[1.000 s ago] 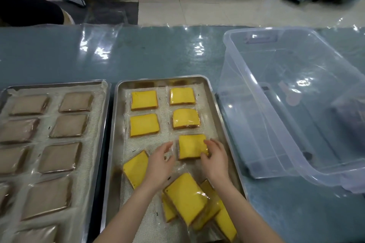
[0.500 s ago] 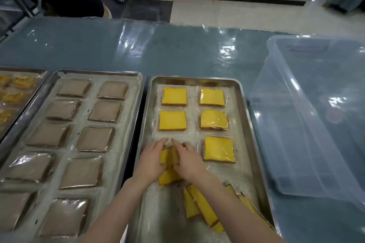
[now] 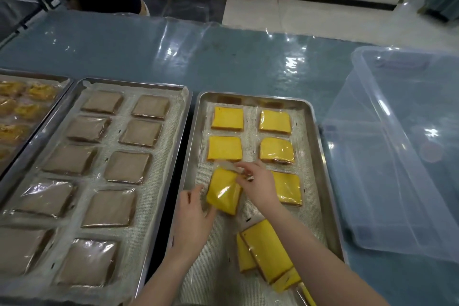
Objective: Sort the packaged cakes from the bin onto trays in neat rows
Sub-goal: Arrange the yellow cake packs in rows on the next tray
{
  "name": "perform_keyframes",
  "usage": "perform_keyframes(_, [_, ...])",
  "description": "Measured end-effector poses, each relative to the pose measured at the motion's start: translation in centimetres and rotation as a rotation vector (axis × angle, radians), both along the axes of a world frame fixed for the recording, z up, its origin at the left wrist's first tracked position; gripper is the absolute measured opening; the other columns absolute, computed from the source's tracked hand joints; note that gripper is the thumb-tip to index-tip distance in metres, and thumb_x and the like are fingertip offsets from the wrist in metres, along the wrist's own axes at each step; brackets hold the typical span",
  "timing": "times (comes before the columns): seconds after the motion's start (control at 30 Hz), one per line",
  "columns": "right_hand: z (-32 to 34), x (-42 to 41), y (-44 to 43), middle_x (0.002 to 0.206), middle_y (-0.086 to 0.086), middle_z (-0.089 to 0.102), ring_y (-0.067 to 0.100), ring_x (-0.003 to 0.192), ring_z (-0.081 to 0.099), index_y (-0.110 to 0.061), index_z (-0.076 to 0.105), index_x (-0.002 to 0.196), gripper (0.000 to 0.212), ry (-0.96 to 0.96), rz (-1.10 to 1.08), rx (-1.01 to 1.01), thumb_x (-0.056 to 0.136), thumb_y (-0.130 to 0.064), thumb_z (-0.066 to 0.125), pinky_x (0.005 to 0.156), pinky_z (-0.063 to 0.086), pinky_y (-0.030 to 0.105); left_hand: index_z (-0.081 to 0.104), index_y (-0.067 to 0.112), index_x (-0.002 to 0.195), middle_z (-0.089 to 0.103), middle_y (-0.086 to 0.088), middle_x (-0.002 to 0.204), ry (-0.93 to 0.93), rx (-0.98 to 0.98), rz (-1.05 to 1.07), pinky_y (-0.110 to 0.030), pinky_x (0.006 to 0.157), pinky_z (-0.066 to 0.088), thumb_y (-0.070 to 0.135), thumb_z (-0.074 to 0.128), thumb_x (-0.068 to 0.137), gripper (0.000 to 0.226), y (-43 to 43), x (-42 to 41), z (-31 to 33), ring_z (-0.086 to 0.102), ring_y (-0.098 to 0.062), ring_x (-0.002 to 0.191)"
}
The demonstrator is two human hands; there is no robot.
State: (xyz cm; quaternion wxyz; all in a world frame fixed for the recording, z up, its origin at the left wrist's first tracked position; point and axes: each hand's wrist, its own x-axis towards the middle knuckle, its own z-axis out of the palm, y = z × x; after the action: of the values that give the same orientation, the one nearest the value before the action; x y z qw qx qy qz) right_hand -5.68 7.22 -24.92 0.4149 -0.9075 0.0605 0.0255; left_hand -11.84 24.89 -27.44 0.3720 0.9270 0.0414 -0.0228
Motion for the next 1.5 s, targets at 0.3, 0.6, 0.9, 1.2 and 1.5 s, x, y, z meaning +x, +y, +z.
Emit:
perform_keyframes(0.3, [-0.9,-2.6,0.3,0.097,-0.002,0.061,0.011,0.084,0.058,-0.015,0.062,0.106,0.027,0.168,-0.209,0.028,0.084,-0.027,0.072,0.066,0.044,0.016,0.055,0.022,0.13,0.055,0.003,0.113,0.054,-0.311,0.103,-0.029,0.088,0.054,0.019,0.073,0.082,0.051,-1.0,2.6,0.7,0.061,-0.005,0.096])
perform_keyframes(0.6, [-1.7,-3.2,1.2,0.11,0.003,0.067,0.02,0.101,0.064,-0.017,0.048,0.135,0.056,0.212,-0.064,-0.075,0.084,-0.021,0.071,0.086,0.053,0.032,0.054,0.022,0.126,0.058,0.011,0.116,-0.01,-0.217,-0.194,-0.023,0.085,0.05,0.019,0.067,0.082,0.046,-0.2,2.5,0.1,0.057,-0.004,0.1])
perform_keyframes(0.9, [-2.4,-3.7,1.5,0.126,0.008,0.056,0.023,0.115,0.053,-0.015,0.046,0.141,0.053,0.222,0.039,-0.205,0.09,-0.02,0.061,0.096,0.042,0.03,0.016,0.012,0.154,0.015,-0.006,0.16,0.126,0.007,-0.269,-0.024,0.112,0.013,0.031,0.066,0.086,0.086,0.2,2.3,-1.0,0.019,-0.023,0.142])
perform_keyframes(1.2, [1.0,-8.8,-4.3,0.131,-0.001,0.051,0.018,0.118,0.052,-0.022,0.054,0.132,0.045,0.183,-0.027,-0.269,0.089,-0.031,0.064,0.098,0.043,0.028,0.046,0.032,0.136,0.047,0.014,0.13,0.058,-0.115,-0.378,-0.026,0.108,0.032,0.039,0.075,0.077,0.067,-2.2,-3.3,1.0,0.037,-0.005,0.126])
perform_keyframes(1.5, [2.8,-14.6,-6.9,0.14,-0.004,0.052,0.016,0.124,0.051,-0.029,0.041,0.143,0.068,0.226,0.048,-0.259,0.083,-0.025,0.072,0.103,0.045,0.032,0.023,0.031,0.15,0.038,0.008,0.142,0.146,0.029,-0.403,-0.035,0.111,0.034,0.048,0.086,0.059,0.112,-4.3,-8.1,-0.3,0.035,-0.012,0.13])
